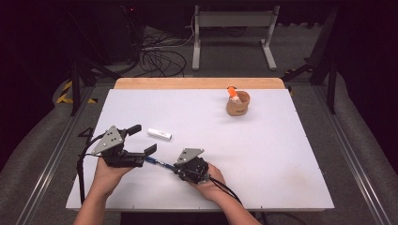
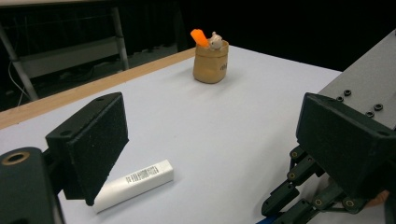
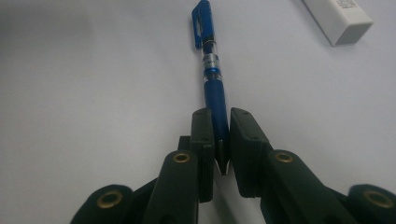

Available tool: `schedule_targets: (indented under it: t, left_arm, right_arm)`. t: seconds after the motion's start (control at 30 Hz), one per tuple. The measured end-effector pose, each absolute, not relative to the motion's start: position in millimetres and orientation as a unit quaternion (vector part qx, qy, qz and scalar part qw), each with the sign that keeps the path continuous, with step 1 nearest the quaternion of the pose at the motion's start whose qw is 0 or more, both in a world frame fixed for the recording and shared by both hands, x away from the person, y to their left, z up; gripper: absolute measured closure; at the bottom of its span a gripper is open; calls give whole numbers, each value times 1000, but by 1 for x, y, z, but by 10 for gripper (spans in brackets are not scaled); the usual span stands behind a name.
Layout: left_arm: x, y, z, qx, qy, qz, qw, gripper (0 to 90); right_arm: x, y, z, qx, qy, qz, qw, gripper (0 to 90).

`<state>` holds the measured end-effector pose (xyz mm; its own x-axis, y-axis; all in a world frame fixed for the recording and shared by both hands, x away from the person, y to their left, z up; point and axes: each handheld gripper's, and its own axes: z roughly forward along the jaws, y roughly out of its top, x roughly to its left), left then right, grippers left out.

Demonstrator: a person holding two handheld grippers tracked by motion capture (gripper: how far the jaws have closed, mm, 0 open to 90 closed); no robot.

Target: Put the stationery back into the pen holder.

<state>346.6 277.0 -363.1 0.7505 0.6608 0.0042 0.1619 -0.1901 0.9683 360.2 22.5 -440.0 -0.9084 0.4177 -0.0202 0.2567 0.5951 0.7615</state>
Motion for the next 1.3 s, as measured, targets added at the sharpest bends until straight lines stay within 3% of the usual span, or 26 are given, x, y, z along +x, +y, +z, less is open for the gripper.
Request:
schedule_targets:
  t: [0.8, 1.3]
  left_arm:
    - [353, 259, -387, 789, 215, 193, 542, 141]
    - [353, 243, -407, 835, 154, 226, 478, 271]
  right_arm:
    - [363, -19, -400, 208, 847, 481, 89, 812]
    - [359, -27, -386, 207, 832, 507, 82, 815]
